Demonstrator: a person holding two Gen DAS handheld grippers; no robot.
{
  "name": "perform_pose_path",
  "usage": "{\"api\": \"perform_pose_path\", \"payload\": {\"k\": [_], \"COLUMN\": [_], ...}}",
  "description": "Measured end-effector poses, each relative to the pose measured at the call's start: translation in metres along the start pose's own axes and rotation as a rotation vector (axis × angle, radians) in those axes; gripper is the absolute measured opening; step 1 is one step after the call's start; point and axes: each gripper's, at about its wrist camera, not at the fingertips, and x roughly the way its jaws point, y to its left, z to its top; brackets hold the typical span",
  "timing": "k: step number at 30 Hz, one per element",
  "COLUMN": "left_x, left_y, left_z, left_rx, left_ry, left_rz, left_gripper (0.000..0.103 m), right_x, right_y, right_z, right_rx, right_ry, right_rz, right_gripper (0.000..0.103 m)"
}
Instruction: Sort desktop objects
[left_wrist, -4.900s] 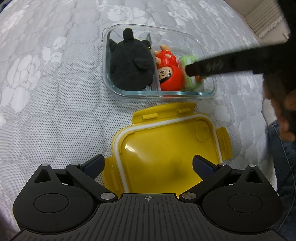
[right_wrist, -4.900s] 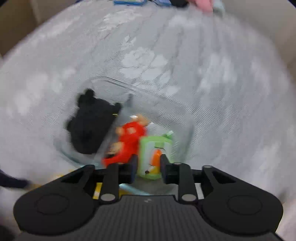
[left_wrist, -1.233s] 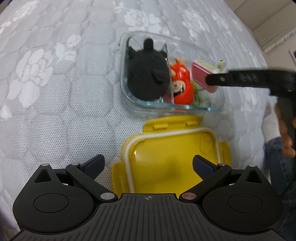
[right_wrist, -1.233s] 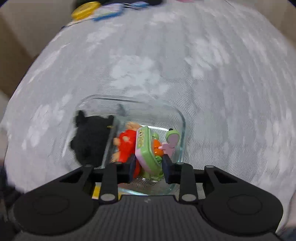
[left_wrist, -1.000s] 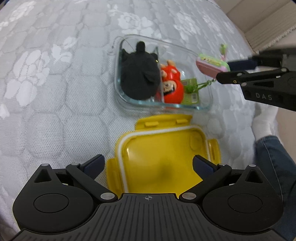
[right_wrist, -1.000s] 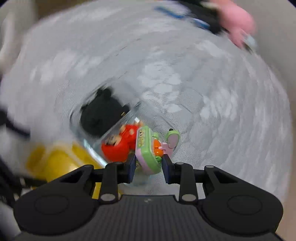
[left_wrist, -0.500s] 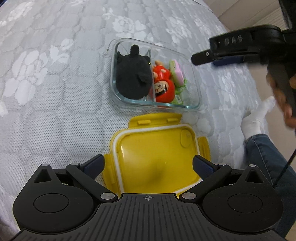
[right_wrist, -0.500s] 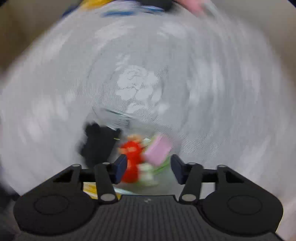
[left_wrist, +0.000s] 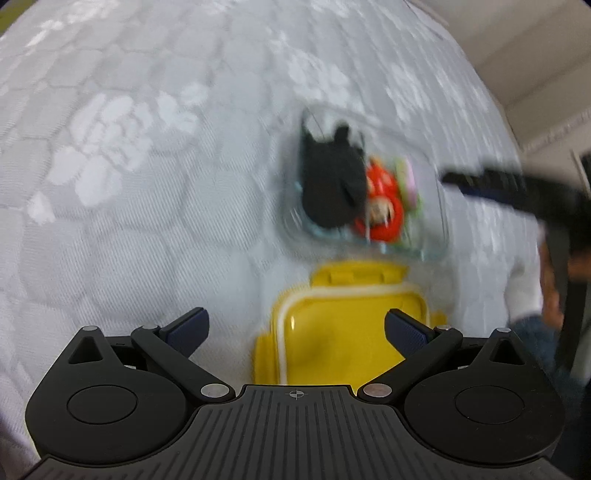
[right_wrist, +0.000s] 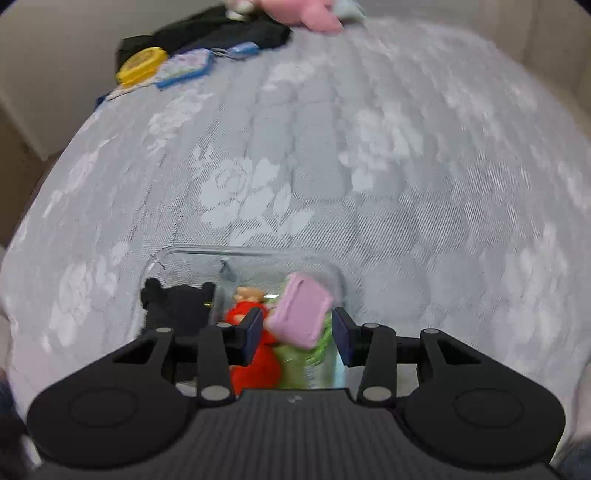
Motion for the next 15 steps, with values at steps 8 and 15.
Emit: {"api": "perform_pose_path", "payload": {"k": [8, 15], "left_x": [-0.002, -0.005], "left_y": [0.004, -0.015], "left_z": [0.054, 0.06], "left_rx": [-0.075, 0.001], "left_ry": [-0.086, -0.146], "left_rz": [0.015, 0.058], "left_gripper": [0.103, 0.103], "right_x": [0.009, 0.013], "right_y": [-0.057, -0.013], "right_z": [-0.007, -0.011], "right_rx": [0.168, -0.074], "right_ry": [0.055, 0.01], "right_rz": [0.081, 0.128], "right_gripper": [0.052, 0.021]}}
